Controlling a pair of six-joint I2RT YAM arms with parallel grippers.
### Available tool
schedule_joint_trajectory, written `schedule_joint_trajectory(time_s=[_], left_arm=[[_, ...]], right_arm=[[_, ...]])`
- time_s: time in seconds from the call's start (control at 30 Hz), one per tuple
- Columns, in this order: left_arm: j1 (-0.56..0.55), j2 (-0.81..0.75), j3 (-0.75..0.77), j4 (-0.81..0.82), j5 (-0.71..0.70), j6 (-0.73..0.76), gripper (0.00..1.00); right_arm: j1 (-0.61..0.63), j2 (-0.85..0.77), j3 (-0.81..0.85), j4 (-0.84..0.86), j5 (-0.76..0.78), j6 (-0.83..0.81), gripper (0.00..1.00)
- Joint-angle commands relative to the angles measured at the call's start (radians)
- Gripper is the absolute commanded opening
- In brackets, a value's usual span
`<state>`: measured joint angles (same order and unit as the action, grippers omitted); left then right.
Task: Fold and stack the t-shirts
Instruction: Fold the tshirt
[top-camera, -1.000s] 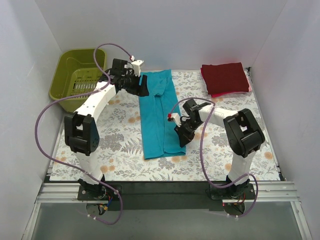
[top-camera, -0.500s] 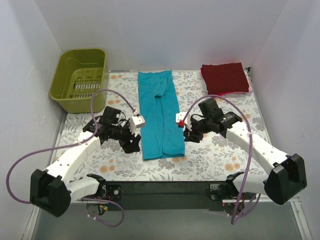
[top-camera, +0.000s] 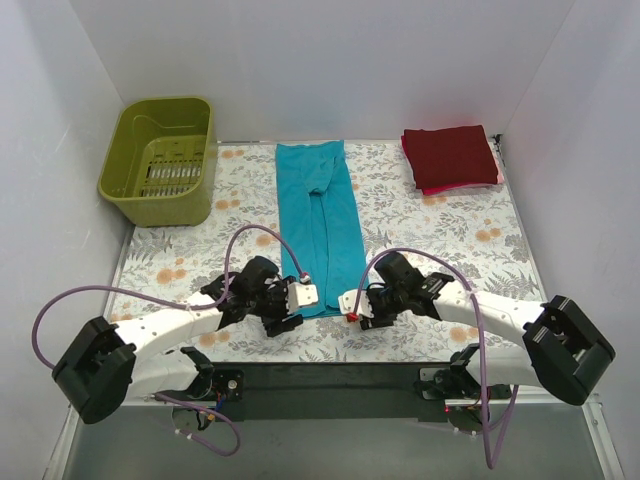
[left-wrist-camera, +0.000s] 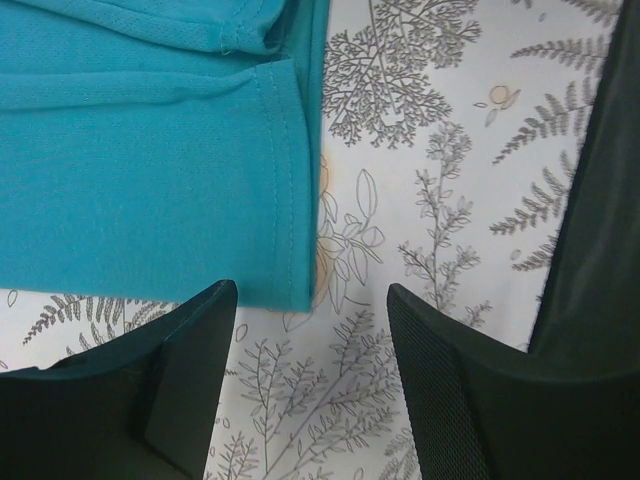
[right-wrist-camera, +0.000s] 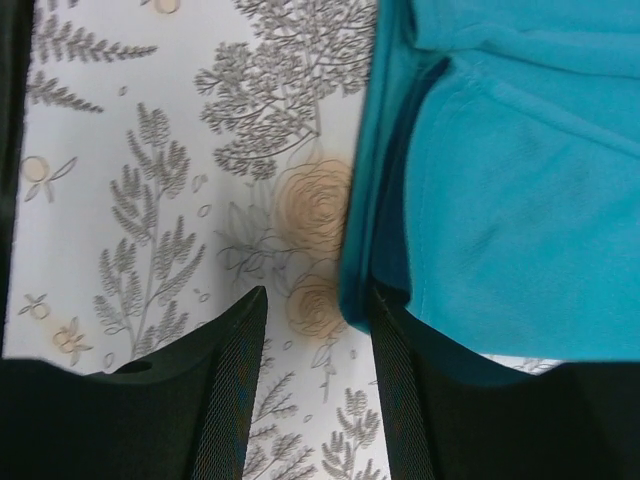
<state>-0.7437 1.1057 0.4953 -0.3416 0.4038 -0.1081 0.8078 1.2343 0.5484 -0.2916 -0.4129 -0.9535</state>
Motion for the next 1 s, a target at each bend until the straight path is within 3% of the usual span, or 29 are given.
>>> schedule_joint_trajectory(time_s=[0.0, 0.1, 0.37, 0.47, 0.7, 0.97], left_arm=[[-0.014, 0.054, -0.014, 0.127, -0.08, 0.025, 0.61], [-0.016, 0.063, -0.021, 0.145, -0.092, 0.033, 0.6], [-0.017, 0.029, -0.018, 0.115, -0.057, 0.036, 0.59], [-0.017, 0.04, -0.023, 0.11, -0.04, 0.036, 0.59], [-0.019, 0.091, -0.003, 0.128, -0.033, 0.031, 0.58], [-0.02, 0.105, -0.011, 0.127, -0.028, 0.054, 0.57]], right_arm=[[0.007, 0.017, -0.001, 0.143, 0.026, -0.028, 0.52], [0.008, 0.024, 0.002, 0.155, 0.039, -0.011, 0.5], [0.008, -0.186, 0.036, -0.021, -0.096, -0.097, 0.47], [0.016, -0.213, 0.041, -0.027, -0.101, -0.11, 0.54], [0.018, -0.036, 0.061, 0.02, -0.044, -0.099, 0.6], [0.018, 0.07, 0.013, 0.088, -0.027, -0.102, 0.56]])
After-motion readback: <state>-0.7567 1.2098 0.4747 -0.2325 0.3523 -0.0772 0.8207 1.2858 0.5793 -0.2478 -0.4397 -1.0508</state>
